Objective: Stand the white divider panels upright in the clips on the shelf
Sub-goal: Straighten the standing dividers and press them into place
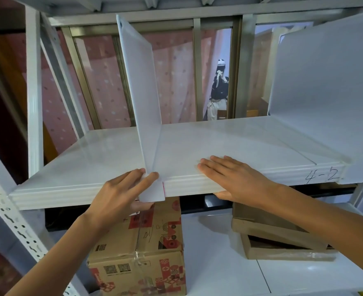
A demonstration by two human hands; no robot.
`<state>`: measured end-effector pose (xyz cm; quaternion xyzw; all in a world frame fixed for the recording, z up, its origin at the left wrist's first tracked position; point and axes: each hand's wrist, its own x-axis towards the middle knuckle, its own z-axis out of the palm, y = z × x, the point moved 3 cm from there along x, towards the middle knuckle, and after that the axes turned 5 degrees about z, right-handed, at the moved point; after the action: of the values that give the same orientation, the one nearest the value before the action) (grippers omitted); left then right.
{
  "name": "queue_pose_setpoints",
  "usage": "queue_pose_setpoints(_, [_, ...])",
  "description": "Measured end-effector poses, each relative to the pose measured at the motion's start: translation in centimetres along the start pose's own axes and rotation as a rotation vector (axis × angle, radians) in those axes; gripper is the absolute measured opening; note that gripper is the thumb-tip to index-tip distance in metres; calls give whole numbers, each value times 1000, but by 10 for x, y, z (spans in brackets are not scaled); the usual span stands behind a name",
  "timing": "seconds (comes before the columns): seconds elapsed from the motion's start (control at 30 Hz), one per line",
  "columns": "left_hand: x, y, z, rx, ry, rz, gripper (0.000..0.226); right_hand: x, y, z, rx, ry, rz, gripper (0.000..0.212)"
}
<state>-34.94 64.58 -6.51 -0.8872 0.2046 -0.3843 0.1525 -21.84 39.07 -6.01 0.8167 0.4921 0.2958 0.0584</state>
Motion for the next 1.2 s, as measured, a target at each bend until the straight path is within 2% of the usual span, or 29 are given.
queue_pose_setpoints(0.07, [-1, 5, 0, -29, 10, -83, 78, 0, -3, -4, 12, 11, 32, 88])
queue_pose_setpoints(0.17, [-4, 20, 1, -32, 17, -207, 68, -4, -6, -8, 42, -10, 76, 86])
queue_pose_setpoints(0.37, [12, 69, -13, -152, 69, -523, 76, -48, 20, -30, 67, 16, 92, 78])
queue_pose_setpoints(0.5, [46, 91, -28, -92, 67, -749, 81, -76, 63, -53, 100, 48, 88, 74])
queue_pose_setpoints(0.63, [76, 115, -38, 27, 105, -897, 76, -101, 107, -75, 135, 90, 89, 71])
queue_pose_setpoints(0.73, [100, 145, -40, 32, 72, -879, 74, -119, 130, -89, 174, 123, 75, 69])
queue_pose_setpoints(1.03, [183, 206, -50, -49, -72, -572, 65, -159, 163, -109, 418, 79, 100, 68])
queue_pose_setpoints(1.2, [220, 235, -47, -187, -34, -472, 58, -189, 178, -121, 492, 67, 197, 64])
